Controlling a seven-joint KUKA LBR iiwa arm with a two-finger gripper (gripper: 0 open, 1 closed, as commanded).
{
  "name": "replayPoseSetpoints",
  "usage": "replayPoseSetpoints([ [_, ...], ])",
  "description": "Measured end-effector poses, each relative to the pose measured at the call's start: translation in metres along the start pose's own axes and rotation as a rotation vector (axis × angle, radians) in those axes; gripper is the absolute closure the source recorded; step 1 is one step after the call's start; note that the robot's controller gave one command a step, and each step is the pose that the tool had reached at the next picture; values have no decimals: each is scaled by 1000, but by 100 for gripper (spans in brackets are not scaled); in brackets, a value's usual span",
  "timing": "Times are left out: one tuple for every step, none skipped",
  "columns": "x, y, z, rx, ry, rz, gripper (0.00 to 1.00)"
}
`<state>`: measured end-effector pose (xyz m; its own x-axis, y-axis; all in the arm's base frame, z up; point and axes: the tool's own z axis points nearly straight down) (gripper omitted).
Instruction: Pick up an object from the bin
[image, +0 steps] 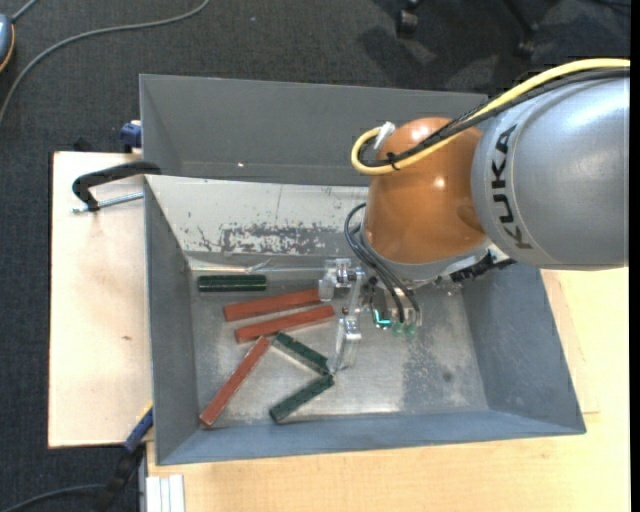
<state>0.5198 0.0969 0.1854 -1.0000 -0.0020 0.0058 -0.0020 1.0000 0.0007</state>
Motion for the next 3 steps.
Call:
replayPoseSetpoints([
  [-60,5,115,-2,-8,249,0],
  [-61,6,109,-4,-11,249,100],
  [-53,25,-92,-2,-20,-109,100],
])
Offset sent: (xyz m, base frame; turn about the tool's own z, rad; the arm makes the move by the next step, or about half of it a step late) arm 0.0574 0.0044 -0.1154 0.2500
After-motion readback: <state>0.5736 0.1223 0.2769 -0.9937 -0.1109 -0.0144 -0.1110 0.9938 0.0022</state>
